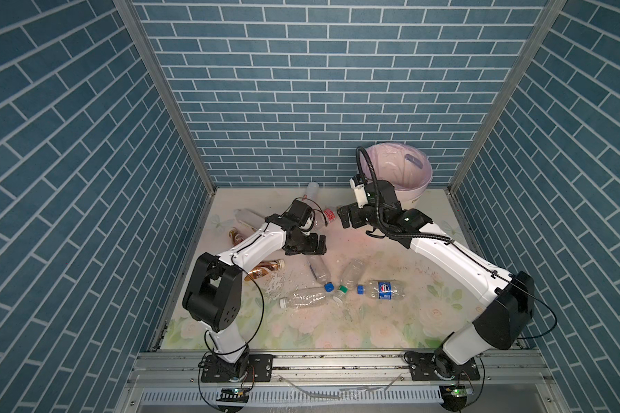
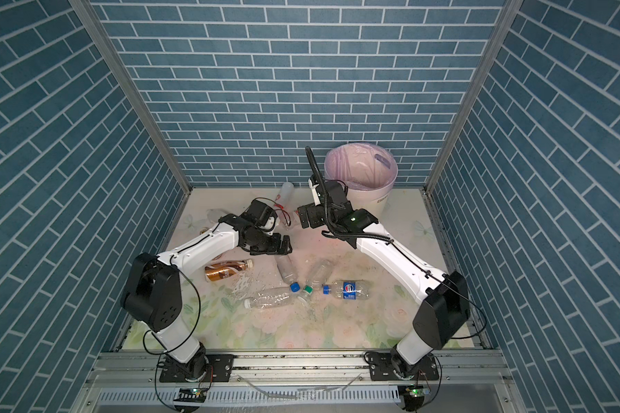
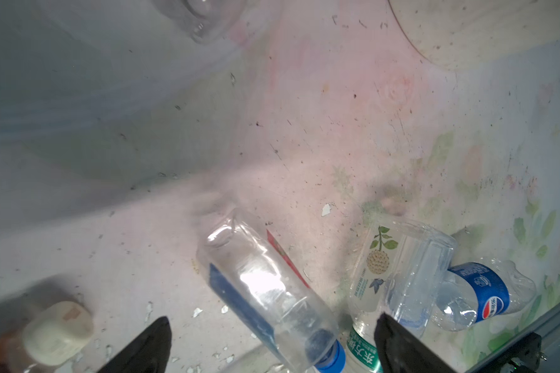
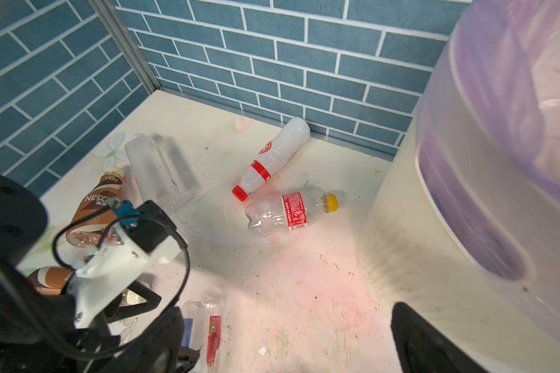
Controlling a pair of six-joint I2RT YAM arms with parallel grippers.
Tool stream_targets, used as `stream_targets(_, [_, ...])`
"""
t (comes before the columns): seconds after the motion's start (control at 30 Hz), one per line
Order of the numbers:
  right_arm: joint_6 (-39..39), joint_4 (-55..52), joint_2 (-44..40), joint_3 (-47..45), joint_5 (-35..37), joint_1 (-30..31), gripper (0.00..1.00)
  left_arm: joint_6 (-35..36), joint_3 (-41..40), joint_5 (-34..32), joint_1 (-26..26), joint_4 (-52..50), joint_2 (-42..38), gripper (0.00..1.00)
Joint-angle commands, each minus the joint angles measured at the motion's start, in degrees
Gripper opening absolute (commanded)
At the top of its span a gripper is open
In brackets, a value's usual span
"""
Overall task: Throw the plastic bottles in the bin
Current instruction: Pick up the plastic bottle from the center of the table.
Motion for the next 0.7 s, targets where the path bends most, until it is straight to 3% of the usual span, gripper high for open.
stream_targets(0.0, [2.14,2.96,-4.45,-2.83,1.56,-0.03,0.99,-2.38,0.92,1.22,-1.47,0.74,3.04,0.99])
stream_targets(0.43, [1.81,4.53,-7.01,-6.39,3.27,-0.21,0.99,-1.65,5.45,-1.51,-2.02,-0.73,10.96,0.99])
stream_targets(0.67, [2.07,5.12,-7.45,-7.83,3.85,-0.64,0.99,-0.14,7.72,-2.18,-2.06,-1.66,13.1,0.86])
